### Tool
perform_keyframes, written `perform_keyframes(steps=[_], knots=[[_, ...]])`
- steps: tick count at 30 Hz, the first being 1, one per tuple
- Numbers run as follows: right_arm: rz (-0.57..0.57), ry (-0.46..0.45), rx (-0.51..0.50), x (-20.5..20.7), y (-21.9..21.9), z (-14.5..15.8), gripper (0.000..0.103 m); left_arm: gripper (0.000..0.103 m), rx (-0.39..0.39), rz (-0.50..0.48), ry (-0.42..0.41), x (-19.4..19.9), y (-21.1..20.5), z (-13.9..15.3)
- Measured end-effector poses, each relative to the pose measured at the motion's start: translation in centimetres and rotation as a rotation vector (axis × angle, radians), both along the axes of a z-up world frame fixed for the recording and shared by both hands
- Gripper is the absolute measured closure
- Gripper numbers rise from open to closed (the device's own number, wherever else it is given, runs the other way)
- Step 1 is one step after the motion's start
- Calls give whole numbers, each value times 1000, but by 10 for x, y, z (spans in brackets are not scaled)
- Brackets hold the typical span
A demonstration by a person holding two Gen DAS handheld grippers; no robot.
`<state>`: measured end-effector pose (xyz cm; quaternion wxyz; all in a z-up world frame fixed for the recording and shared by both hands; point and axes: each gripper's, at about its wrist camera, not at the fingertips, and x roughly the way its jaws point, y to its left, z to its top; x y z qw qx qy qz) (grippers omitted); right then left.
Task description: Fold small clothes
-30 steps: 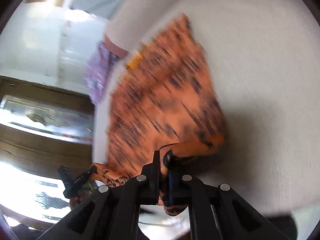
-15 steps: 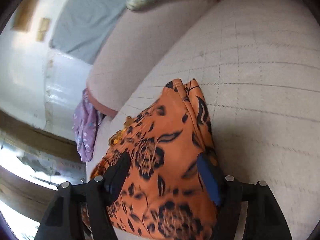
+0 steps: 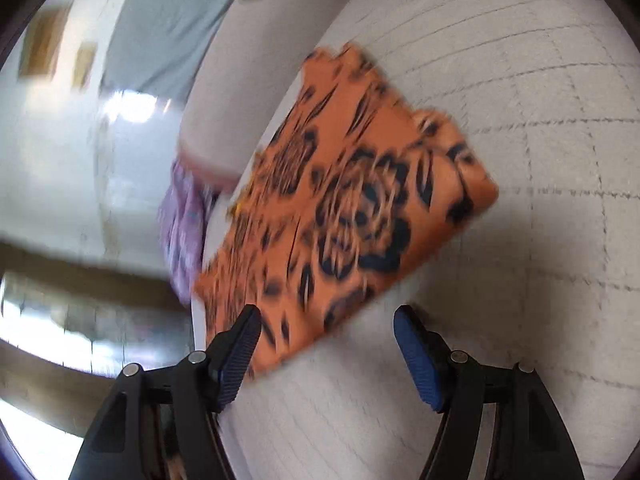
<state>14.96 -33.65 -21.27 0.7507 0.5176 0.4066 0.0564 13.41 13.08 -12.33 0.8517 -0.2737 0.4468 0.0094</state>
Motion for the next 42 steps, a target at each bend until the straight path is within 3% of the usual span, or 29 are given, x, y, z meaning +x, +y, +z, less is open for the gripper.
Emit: perform_keyframes(steps=[2, 5, 6, 7, 8, 10, 12, 17, 22, 24, 26, 29, 30, 31, 32, 33, 34, 35, 38, 42], knots=[[-95, 27, 27, 7, -3, -5, 31, 12, 10, 30, 6, 10, -7, -1], [-199, 49, 31, 13, -6, -5, 31, 11, 20, 70, 25, 28, -12, -1], [-220, 51, 26, 17, -6, -6, 32, 21, 23, 72, 30, 27, -9, -1], [-239, 56, 26, 18, -10, -8, 35, 63, 32, 77, 45, 32, -9, 0], [-257, 67, 28, 21, -12, -10, 42, 85, 30, 47, 89, 41, -8, -1], [-256, 105, 10, 30, -15, -11, 87, 87, -26, 47, 120, 43, 2, -2], [-227, 116, 18, 39, -15, -12, 90, 89, -3, 26, 106, 47, 1, 10], [-169, -35, -55, 38, -12, 50, 95, 89, 17, -10, -48, 29, -6, 74], [-119, -151, -122, 16, -6, 106, 95, 89, 18, -56, -144, -9, -14, 114], [-106, -166, -134, -12, -6, 110, 95, 89, 17, -68, -130, -35, -11, 109], [-96, -144, -136, -40, -7, 97, 95, 88, -9, -74, -71, -60, -6, 83], [-69, 1, -136, -94, -14, 38, 91, 78, 74, -64, 64, -79, 2, 31], [-87, 53, -134, -106, -18, 20, 87, 69, 59, -31, 135, -81, 13, 11], [-105, 115, -109, -116, -22, 1, 81, 69, -24, -25, 122, -84, 27, 1], [-116, 135, -57, -126, -28, -12, 81, 68, -55, -20, 101, -85, 35, 6], [-121, 105, -44, -135, -34, -11, 76, 57, -36, -9, 98, -84, 40, 12], [-117, 103, -113, -138, -38, -2, 73, 47, 18, 24, 75, -84, 46, 23], [-113, 79, -196, -140, -42, 12, 73, 44, 52, 52, 33, -85, 52, 34], [-115, 24, -257, -136, -57, 37, 73, 42, 65, 58, -8, -78, 65, 48], [12, -80, -323, -75, -63, 66, 73, 42, 43, -56, 1, -43, 66, 43]])
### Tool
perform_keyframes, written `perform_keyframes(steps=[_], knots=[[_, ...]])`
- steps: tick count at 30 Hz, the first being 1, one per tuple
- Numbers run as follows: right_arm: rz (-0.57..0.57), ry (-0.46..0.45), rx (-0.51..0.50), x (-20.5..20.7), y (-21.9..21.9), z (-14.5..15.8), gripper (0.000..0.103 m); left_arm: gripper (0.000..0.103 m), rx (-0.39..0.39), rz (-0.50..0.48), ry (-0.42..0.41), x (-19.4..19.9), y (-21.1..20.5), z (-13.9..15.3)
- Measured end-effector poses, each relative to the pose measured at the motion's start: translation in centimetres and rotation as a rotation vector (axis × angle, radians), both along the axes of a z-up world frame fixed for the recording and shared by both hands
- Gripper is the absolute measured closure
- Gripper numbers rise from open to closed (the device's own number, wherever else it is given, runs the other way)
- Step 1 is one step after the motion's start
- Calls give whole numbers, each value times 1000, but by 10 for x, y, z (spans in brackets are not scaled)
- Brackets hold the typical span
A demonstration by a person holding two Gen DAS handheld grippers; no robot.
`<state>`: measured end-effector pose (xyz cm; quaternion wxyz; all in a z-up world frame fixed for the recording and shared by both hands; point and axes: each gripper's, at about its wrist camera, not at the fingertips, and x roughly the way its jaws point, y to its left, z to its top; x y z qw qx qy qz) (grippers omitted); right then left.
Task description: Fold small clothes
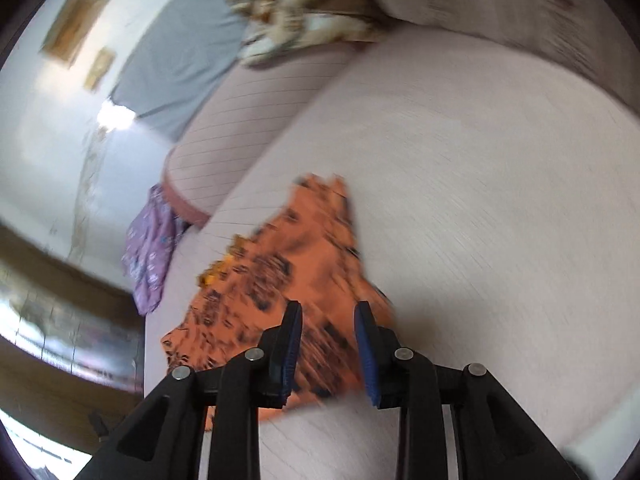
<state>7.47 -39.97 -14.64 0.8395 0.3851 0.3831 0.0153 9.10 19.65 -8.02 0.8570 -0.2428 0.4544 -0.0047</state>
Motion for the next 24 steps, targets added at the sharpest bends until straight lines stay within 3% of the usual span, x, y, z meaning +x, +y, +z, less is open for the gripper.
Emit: perform_keyframes(steps=[5, 8, 13, 21, 23, 24], knots=[[161, 46, -145, 89, 16, -4, 73, 42, 25, -109, -2, 40, -18, -1], [169, 36, -130, 93, 11, -5, 73, 42, 40, -156, -16, 63, -25, 4], [187, 69, -173, 100, 1, -15, 73, 42, 87, -234, 33, 108, -45, -10], [264, 81, -293, 155, 18, -25, 73, 42, 118, -253, 50, 124, -61, -21], [290, 103, -340, 169, 27, -33, 73, 53, 124, -261, 72, 130, -64, -25], [305, 135, -359, 177, 32, -41, 73, 68, 140, -260, 90, 133, -65, -28]])
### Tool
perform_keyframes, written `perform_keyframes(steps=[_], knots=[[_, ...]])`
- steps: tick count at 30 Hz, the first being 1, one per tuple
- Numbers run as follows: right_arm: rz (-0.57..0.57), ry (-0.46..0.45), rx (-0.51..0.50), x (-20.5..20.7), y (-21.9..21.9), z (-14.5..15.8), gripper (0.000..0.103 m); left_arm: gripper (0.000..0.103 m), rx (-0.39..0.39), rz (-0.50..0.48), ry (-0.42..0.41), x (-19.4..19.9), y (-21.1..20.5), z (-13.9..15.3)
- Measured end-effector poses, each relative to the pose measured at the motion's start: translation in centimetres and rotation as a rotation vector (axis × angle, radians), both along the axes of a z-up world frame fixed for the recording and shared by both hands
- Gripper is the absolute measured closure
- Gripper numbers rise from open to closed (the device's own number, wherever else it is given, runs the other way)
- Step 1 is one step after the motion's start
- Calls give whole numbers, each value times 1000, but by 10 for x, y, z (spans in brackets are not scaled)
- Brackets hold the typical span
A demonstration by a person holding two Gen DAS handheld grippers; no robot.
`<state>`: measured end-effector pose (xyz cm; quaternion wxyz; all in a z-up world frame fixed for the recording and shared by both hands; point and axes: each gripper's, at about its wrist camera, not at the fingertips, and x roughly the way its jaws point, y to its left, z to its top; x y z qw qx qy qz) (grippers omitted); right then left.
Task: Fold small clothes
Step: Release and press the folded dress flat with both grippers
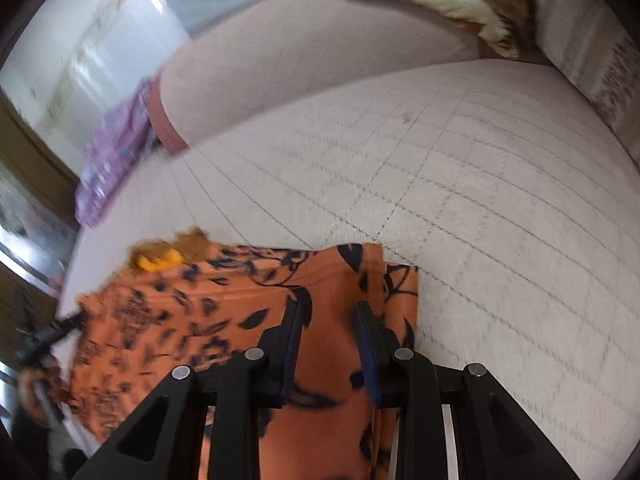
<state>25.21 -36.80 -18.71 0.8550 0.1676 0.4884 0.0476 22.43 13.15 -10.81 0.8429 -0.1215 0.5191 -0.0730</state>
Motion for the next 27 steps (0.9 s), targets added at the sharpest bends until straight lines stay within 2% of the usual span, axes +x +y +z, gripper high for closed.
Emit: perform_keyframes(steps=[1, 2, 3, 8, 9, 11, 13, 15, 19, 20, 21, 22, 23, 25, 27], knots=[[1, 24, -3, 5, 2, -6, 80, 78, 11, -3, 10, 3, -1, -2], [1, 37, -13, 6, 4, -9, 87, 80, 5, -14, 10, 4, -2, -2], [1, 34, -40, 6, 7, -7, 99, 84, 9, -24, 1, 4, -3, 0], [5, -31, -81, -6, 7, 21, 99, 86, 23, -45, -61, -2, -6, 14], [20, -54, -49, -10, 6, 26, 95, 86, 23, -46, -60, -3, -6, 14], [16, -57, -6, -14, -2, 28, 78, 85, 39, -53, -58, -3, -8, 12], [-42, -77, 5, -20, -12, 28, 15, 83, 41, -46, -45, -1, -8, 10], [-68, -119, 5, -26, -15, 29, 15, 82, 42, -41, -52, -2, -9, 10], [-20, -87, -17, -15, -2, 22, 17, 82, 55, -42, -53, -3, -13, 9], [-11, -68, -30, -8, 2, 15, 18, 82, 56, -39, -48, -2, -14, 7], [-6, -42, -35, -3, 4, 8, 39, 81, 57, -33, -37, -1, -13, 6], [-4, 6, -44, 3, 7, -2, 82, 85, 65, -34, -39, -1, -13, 6], [-10, 24, -58, 5, 8, -6, 86, 86, 69, -40, -45, -1, -14, 7], [-8, 1, -81, 0, 11, 0, 96, 89, 90, -64, -79, -6, -17, 16], [2, -36, -121, -6, 14, 14, 97, 89, 108, -91, -143, -13, -23, 33]])
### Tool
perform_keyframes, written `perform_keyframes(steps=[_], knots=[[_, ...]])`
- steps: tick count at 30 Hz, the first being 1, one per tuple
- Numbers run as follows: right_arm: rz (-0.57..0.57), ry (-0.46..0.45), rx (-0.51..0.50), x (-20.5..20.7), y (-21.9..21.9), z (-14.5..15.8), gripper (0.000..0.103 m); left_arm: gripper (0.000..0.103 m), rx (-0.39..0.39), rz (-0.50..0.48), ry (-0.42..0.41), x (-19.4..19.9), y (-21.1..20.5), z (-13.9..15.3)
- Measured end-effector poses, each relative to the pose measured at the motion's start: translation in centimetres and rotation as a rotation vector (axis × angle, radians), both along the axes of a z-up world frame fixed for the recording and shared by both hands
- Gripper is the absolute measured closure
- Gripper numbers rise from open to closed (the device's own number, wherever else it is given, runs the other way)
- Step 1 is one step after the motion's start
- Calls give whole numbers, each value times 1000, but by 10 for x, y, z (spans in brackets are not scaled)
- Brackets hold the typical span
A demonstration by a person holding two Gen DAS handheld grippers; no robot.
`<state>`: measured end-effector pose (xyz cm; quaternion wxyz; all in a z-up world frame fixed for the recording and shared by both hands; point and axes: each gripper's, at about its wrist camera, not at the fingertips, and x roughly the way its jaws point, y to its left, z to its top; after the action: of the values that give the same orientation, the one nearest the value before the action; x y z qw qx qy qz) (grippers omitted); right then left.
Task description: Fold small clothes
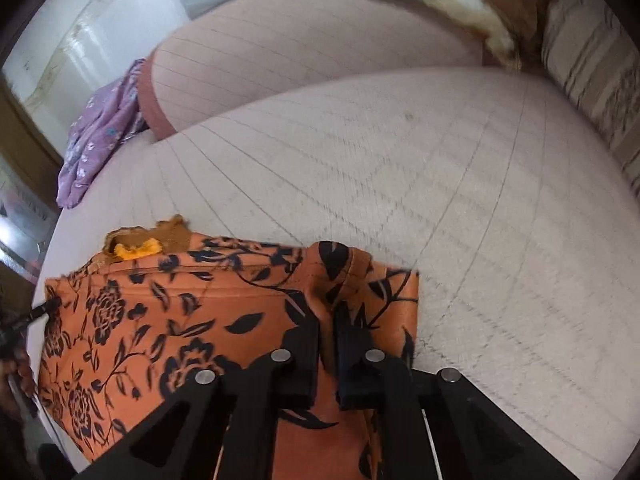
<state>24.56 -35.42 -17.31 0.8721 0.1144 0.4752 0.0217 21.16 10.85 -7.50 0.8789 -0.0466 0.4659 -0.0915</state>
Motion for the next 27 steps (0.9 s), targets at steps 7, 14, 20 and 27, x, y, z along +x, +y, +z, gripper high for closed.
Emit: perform_keyframes(steps=[7, 14, 20, 27], knots=[[-82, -141, -33, -22, -23, 50, 97, 87, 25, 16, -94, 5, -10, 14], [-106, 36, 35, 2, -29, -26, 88, 48, 63, 125, 49, 31, 4, -26], [-159, -61, 19, -28, -38, 24, 81, 47, -76, 203, -87, -12, 49, 30], [52, -167, 243, -80, 12, 67, 31, 47, -151, -9, -81, -86, 20, 35]])
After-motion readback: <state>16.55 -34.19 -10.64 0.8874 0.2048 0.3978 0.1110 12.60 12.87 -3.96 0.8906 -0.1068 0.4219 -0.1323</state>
